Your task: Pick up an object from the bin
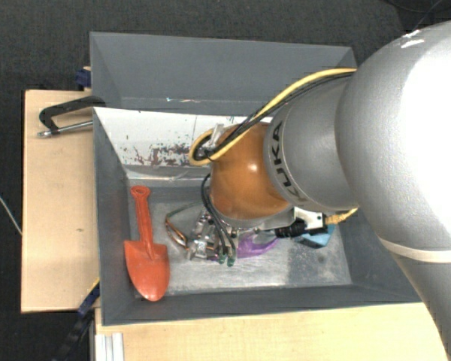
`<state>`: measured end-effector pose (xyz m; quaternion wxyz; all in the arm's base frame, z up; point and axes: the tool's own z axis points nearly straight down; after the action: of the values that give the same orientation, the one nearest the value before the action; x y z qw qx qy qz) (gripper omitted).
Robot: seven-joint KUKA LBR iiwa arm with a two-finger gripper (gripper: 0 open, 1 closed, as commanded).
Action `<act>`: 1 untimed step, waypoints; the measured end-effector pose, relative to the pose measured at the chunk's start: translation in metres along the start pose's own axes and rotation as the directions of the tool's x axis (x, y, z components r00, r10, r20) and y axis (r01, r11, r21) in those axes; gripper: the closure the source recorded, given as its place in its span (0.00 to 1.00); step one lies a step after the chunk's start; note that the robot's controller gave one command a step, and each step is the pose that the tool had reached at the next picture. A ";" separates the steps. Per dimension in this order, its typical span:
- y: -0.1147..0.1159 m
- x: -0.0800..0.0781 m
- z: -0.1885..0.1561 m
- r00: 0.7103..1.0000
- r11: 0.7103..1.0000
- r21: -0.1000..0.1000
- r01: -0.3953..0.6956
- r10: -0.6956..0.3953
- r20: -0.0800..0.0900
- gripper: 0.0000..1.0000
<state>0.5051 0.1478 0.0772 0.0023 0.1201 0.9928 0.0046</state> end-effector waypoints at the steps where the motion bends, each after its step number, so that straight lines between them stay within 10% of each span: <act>1: -0.002 0.002 -0.009 1.000 1.000 0.008 0.000 0.000 -0.006 1.00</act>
Offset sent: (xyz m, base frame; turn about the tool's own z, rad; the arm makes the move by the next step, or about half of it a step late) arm 0.0000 -0.0001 0.0054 0.0000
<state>0.5029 0.1460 0.0857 -0.0013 0.1200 0.9928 0.0010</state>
